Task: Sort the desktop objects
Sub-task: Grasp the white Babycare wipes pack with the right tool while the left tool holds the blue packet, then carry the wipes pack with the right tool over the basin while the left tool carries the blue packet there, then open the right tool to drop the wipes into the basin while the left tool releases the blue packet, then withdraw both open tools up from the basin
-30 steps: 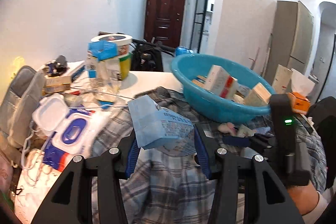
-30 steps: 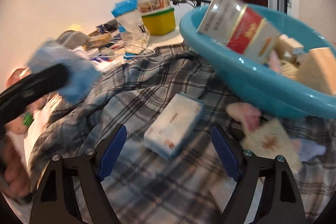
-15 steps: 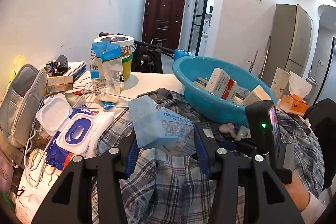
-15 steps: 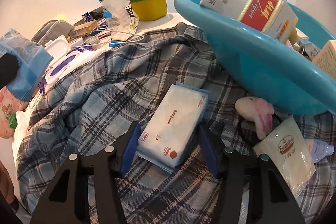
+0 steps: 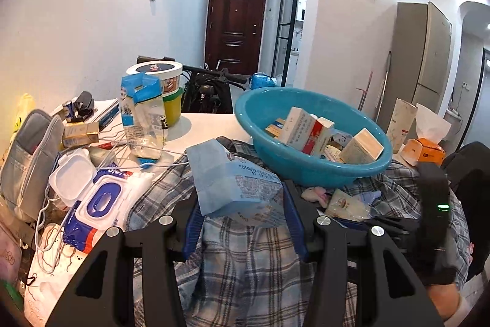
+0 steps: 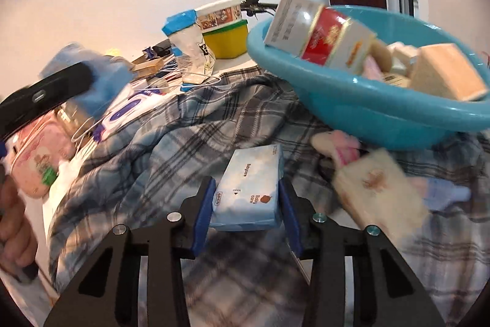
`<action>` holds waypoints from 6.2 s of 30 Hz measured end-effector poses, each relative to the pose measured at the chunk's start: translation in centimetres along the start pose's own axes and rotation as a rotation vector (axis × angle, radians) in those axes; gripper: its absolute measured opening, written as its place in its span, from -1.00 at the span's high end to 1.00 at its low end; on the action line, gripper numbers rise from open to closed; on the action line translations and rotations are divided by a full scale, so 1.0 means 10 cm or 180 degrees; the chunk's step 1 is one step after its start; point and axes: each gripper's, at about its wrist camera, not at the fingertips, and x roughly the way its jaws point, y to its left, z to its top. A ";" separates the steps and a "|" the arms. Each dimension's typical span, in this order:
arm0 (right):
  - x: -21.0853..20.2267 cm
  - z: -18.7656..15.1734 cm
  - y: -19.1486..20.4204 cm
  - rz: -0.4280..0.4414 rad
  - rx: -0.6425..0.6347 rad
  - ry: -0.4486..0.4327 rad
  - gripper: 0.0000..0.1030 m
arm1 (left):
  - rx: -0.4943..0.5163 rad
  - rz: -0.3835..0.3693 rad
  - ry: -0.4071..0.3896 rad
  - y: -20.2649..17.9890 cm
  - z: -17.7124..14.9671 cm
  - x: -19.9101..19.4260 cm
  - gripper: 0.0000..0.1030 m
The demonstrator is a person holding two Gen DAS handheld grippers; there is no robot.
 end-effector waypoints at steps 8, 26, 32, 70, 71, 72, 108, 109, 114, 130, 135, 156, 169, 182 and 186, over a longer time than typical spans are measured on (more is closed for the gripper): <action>-0.48 -0.24 -0.22 -0.0361 -0.0307 0.0036 0.21 | 0.0014 -0.0154 0.0014 -0.30 0.08 0.13 0.02; -0.36 -0.29 -0.38 -0.0537 -0.0239 0.0155 0.26 | 0.0057 -0.0222 0.0099 -0.51 0.05 0.29 0.02; -0.66 -0.31 -0.41 -0.0386 -0.0091 -0.0228 0.27 | 0.0086 -0.0280 0.0019 -0.60 0.16 0.28 0.02; -0.74 1.92 -1.28 -0.0416 0.0033 -0.1137 0.27 | 0.0329 -0.0199 -0.0106 -0.95 1.71 1.70 0.02; -0.74 1.94 -1.26 -0.0422 -0.0003 -0.1122 0.27 | 0.0336 -0.0185 -0.0106 -0.94 1.71 1.71 0.02; -0.75 1.94 -1.26 -0.0433 -0.0021 -0.1123 0.27 | 0.0331 -0.0200 -0.0107 -0.93 1.70 1.71 0.02; -0.72 1.98 -1.47 -0.0421 0.0043 -0.1039 0.26 | 0.0305 -0.0272 0.0064 -0.91 1.61 1.91 0.02; -0.72 1.98 -1.47 -0.0418 0.0042 -0.1032 0.26 | 0.0308 -0.0272 0.0063 -0.92 1.61 1.91 0.02; -0.74 1.99 -1.48 -0.0421 0.0053 -0.1035 0.26 | 0.0304 -0.0267 0.0063 -0.92 1.60 1.91 0.02; -0.72 2.01 -1.45 -0.0447 0.0027 -0.1004 0.26 | 0.0324 -0.0280 0.0062 -0.91 1.60 1.90 0.02; -0.71 2.02 -1.44 -0.0436 0.0034 -0.0999 0.26 | 0.0320 -0.0270 0.0061 -0.90 1.60 1.89 0.02; -0.69 2.00 -1.50 -0.0417 0.0033 -0.0980 0.26 | 0.0334 -0.0208 0.0028 -0.88 1.63 1.88 0.02; -0.72 1.99 -1.49 -0.0427 0.0023 -0.1000 0.26 | 0.0363 -0.0219 0.0042 -0.94 1.60 1.89 0.02; -0.77 2.01 -1.48 -0.0424 0.0018 -0.1024 0.26 | 0.0366 -0.0012 -0.0025 -0.94 1.65 1.81 -1.00; -0.76 2.01 -1.47 -0.0427 0.0019 -0.1025 0.26 | 0.0344 0.0005 0.0000 -0.90 1.66 1.82 -1.00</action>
